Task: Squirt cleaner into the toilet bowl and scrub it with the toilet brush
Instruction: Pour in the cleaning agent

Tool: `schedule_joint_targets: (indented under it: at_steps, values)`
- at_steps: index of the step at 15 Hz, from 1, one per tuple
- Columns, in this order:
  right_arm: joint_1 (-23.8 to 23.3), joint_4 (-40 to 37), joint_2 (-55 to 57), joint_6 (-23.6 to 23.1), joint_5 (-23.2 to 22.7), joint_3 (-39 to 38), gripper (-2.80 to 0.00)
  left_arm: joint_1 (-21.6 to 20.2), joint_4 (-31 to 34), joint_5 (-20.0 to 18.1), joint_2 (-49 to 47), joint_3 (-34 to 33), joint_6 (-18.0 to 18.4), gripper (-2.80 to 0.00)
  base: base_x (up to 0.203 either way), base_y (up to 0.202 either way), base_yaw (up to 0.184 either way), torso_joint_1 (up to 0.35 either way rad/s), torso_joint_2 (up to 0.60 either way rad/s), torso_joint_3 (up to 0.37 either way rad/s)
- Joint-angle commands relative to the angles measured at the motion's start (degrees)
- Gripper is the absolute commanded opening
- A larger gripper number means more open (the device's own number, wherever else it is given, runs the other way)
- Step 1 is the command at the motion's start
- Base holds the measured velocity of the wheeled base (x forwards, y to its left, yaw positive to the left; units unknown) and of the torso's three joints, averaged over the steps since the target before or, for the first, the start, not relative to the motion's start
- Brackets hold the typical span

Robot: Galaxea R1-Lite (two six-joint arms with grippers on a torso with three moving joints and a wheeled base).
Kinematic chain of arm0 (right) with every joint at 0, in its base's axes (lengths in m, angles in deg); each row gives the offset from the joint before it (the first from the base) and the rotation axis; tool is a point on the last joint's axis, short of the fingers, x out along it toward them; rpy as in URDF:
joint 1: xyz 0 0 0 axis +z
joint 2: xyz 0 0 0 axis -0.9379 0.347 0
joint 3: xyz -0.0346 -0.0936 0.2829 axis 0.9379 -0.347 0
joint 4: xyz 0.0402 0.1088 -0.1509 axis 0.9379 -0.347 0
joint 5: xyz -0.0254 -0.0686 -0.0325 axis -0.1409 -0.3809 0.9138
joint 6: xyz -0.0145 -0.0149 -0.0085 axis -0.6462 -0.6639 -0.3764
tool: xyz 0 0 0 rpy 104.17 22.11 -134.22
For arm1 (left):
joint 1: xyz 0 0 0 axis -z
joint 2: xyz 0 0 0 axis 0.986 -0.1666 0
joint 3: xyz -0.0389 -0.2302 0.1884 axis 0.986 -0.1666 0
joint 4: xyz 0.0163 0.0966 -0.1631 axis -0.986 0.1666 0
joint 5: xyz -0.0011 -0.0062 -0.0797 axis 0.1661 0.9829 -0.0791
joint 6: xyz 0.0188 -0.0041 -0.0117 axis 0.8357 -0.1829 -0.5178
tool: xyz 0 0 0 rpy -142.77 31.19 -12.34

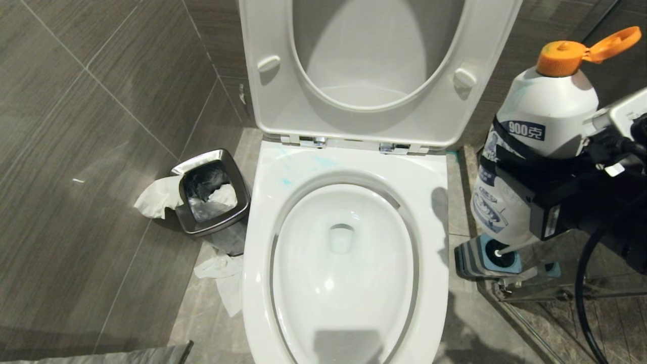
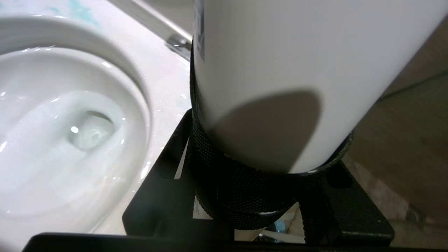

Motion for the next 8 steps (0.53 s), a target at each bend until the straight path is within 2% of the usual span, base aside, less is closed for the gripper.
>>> schedule_joint_targets:
  at_steps: [1, 4, 8]
  values:
    - [1.8, 0.1, 1.6, -3.6, 0.1, 0.1, -2.80, 0.0, 0.0, 0.0, -0.1, -0.1, -0.1, -2.80, 0.000, 0.000, 0.000, 0.000, 0.00, 0.000]
    - [1.8, -0.6, 2.1, -6.8, 0.2, -0.2, -2.80, 0.0, 0.1, 0.0, -0.1, -0.1, -0.1, -2.80, 0.000, 0.000, 0.000, 0.000, 0.00, 0.000]
    - [1.8, -2.0, 3.4, -14.5, 0.3, 0.5, -2.80, 0.0, 0.0, -0.1, -0.1, -0.1, -0.1, -2.80, 0.000, 0.000, 0.000, 0.000, 0.00, 0.000]
